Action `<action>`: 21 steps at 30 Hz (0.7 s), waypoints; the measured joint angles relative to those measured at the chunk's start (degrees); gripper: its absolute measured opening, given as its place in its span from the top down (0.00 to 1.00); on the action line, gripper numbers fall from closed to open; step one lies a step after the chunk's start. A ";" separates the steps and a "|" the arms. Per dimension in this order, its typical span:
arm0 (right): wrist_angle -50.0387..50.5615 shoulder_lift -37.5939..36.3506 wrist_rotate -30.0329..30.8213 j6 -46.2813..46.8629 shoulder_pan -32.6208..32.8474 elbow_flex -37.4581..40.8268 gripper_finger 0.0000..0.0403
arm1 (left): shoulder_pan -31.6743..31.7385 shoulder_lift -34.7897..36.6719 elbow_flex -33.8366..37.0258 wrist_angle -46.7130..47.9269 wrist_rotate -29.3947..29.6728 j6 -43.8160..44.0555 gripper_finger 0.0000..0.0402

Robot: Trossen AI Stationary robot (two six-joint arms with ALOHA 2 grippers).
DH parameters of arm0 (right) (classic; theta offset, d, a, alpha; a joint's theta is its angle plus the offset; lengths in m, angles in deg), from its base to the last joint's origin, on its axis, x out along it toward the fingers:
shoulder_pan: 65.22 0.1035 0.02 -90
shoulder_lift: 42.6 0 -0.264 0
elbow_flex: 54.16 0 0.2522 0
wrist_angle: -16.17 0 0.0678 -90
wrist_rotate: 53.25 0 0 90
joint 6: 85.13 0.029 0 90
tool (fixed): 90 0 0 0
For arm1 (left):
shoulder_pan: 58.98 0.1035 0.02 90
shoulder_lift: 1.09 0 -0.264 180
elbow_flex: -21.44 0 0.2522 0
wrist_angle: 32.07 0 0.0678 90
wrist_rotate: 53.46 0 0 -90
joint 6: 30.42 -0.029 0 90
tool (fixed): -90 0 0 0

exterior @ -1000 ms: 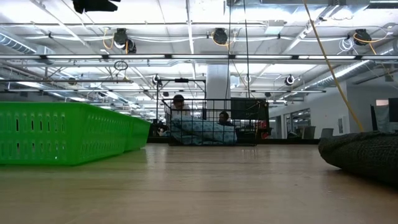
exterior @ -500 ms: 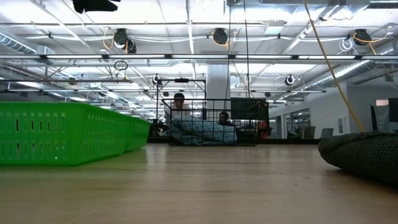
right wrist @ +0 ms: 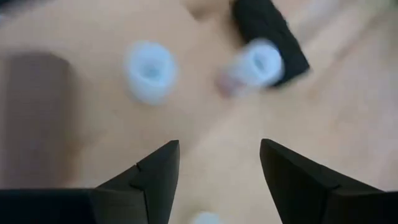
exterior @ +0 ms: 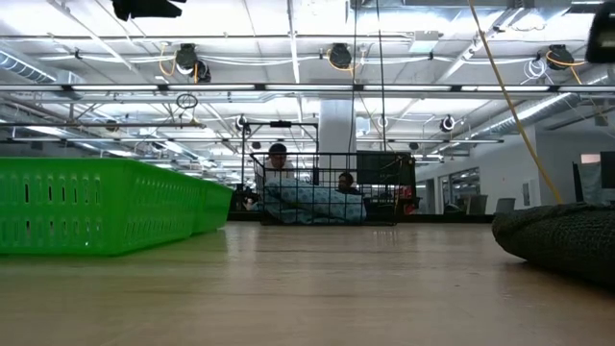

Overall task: Pick & Place Medicine items
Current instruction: Put the brown bandage into the top green bin

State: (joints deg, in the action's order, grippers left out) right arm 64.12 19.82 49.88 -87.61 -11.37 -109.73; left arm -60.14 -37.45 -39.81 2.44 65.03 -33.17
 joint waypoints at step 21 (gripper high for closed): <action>-2.84 18.81 -22.62 11.79 6.40 -1.95 0.47 | 0.01 0.00 0.00 0.00 -0.02 0.00 0.33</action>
State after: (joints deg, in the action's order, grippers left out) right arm 61.28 38.63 27.26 -75.82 -4.97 -111.67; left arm -60.13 -37.45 -39.81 2.44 65.00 -33.17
